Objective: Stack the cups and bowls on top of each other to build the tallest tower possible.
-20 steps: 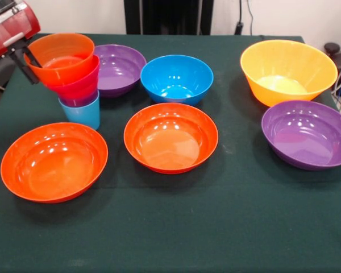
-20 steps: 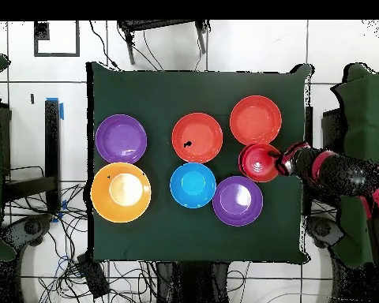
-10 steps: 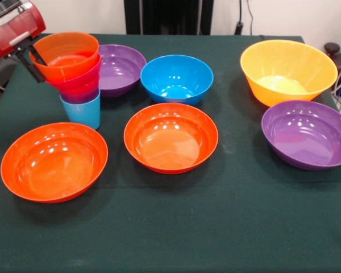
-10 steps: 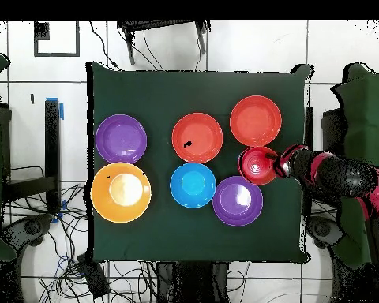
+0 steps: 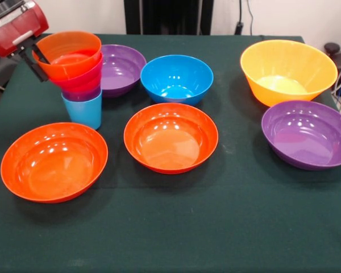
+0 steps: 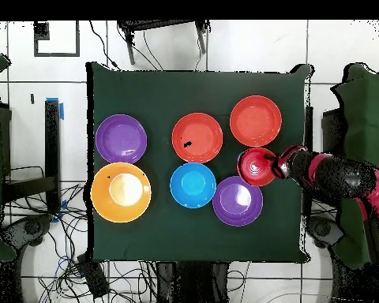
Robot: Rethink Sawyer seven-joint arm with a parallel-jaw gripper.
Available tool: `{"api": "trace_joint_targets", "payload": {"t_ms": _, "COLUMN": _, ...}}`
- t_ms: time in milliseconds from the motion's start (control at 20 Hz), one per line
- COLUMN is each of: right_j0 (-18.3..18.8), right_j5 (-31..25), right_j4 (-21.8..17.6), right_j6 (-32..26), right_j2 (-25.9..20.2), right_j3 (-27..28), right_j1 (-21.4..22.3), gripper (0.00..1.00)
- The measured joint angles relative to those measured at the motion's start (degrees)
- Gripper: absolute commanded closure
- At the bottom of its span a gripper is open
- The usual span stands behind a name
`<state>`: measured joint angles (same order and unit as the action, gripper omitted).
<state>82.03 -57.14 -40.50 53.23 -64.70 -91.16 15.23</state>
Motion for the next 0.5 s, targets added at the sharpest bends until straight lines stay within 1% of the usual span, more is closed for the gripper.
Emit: {"api": "trace_joint_targets", "payload": {"t_ms": 500, "right_j0": 0.0, "right_j5": 0.0, "right_j4": 0.4, "right_j6": 0.0, "right_j2": 0.0, "right_j3": -0.7, "right_j1": 0.1, "gripper": 1.0}}
